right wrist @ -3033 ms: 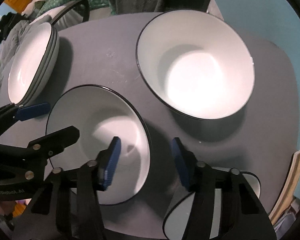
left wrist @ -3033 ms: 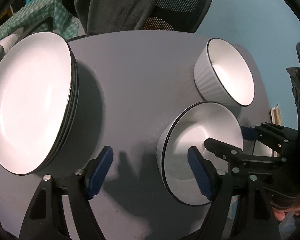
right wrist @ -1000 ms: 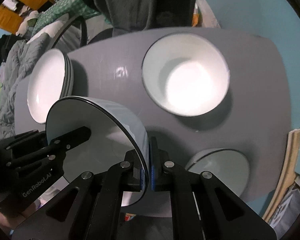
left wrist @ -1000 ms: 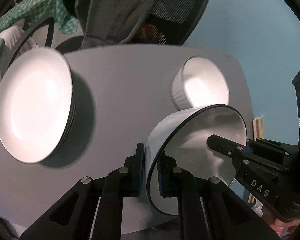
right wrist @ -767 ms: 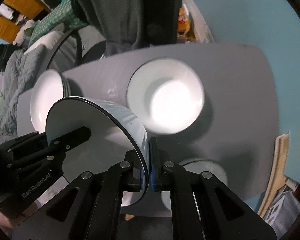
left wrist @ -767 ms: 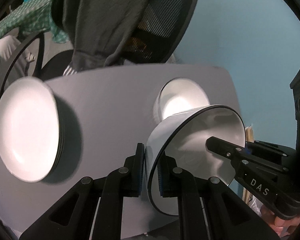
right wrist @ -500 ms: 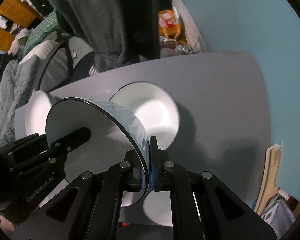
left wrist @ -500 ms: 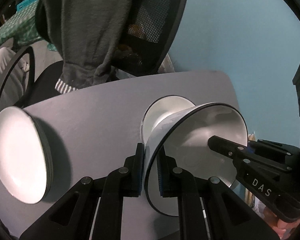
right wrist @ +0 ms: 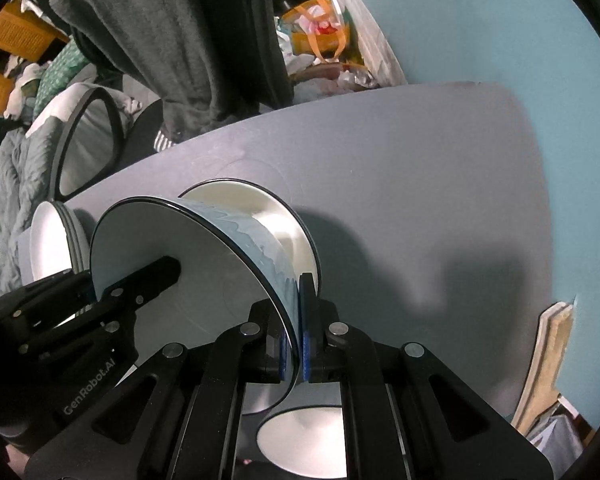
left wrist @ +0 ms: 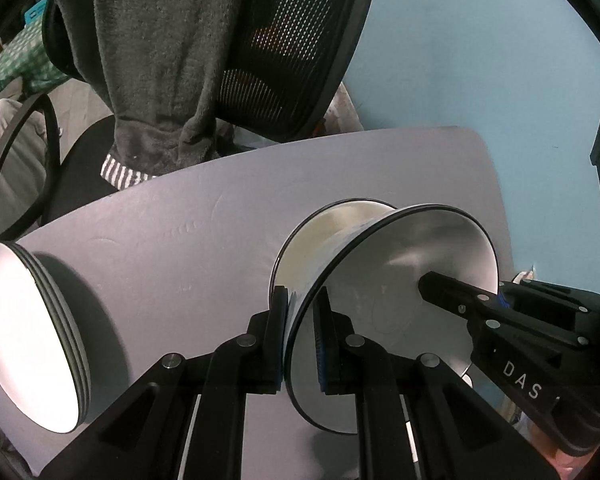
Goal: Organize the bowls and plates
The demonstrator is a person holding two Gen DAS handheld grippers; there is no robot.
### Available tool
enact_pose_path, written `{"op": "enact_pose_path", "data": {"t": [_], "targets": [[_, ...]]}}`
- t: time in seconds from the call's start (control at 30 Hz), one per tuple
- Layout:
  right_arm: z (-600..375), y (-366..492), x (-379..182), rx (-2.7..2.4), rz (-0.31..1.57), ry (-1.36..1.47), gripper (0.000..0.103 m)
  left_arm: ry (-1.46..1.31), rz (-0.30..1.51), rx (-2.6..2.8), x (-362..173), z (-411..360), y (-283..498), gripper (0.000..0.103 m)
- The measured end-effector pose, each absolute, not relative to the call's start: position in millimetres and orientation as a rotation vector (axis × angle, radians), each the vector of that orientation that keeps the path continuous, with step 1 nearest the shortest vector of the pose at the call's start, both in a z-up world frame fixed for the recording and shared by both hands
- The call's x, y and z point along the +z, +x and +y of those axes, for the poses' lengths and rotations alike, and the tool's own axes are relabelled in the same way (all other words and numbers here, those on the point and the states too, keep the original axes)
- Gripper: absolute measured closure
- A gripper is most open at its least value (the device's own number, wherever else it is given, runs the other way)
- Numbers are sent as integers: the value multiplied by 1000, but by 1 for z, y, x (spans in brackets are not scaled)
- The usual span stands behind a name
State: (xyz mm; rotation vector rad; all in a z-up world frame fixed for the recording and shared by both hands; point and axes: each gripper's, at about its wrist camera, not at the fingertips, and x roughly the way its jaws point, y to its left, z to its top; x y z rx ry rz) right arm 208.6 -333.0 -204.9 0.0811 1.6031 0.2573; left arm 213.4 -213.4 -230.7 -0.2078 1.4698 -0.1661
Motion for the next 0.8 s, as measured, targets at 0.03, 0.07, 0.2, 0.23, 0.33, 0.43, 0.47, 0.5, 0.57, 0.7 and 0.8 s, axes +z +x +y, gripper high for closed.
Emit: {"op": "enact_pose_path", "data": {"t": [0.03,0.07,0.2,0.23,0.33,0.43,0.47,0.5,0.57,0.7,0.8], "targets": [[-334,209,-206,255,1607,81,97,-206,1475,-166,-232,-214,215,92],[-335,209,-206,255,1612,82,97,-206,1479,-166,-231,-215,215,92],[-337,211,-207,263,1624,85,97,-197,1482,-177,-232,-217,216,92],[-337,212,-208,266,1629,85,97,-185,1482,-180,-232,-218,216,92],[-338,213,-210,272,1645,104,96,-167,1486,-187,-230,-219,214,92],[-338,213,-210,272,1647,114,96,-175,1491,-184,-229,-219,214,92],[-338,214,-211,269,1650,116,96,-176,1499,-189,-229,-219,215,92],[-338,214,-211,267,1654,117,96,-175,1501,-190,-230,-218,217,92],[-339,215,-212,263,1661,123,96,-177,1507,-192,-231,-218,218,91],[-342,216,-211,259,1675,147,96,-179,1530,-198,-234,-218,222,88],[-344,215,-208,251,1674,164,96,-177,1542,-202,-236,-220,224,85]]}}
